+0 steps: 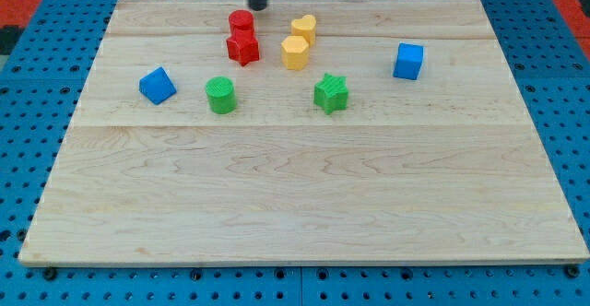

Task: Push the red circle closer to the blue triangle

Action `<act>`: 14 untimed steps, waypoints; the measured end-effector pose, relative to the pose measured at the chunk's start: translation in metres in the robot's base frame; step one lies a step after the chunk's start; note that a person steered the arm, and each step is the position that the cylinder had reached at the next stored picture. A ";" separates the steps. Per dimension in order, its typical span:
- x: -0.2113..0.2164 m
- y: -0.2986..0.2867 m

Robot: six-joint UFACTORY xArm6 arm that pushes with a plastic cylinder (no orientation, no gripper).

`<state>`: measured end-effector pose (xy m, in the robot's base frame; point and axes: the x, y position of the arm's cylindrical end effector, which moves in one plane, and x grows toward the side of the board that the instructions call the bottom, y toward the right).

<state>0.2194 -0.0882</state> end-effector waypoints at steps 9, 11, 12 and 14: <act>0.138 -0.041; 0.134 -0.038; 0.149 -0.042; 0.172 -0.049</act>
<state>0.3912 -0.1375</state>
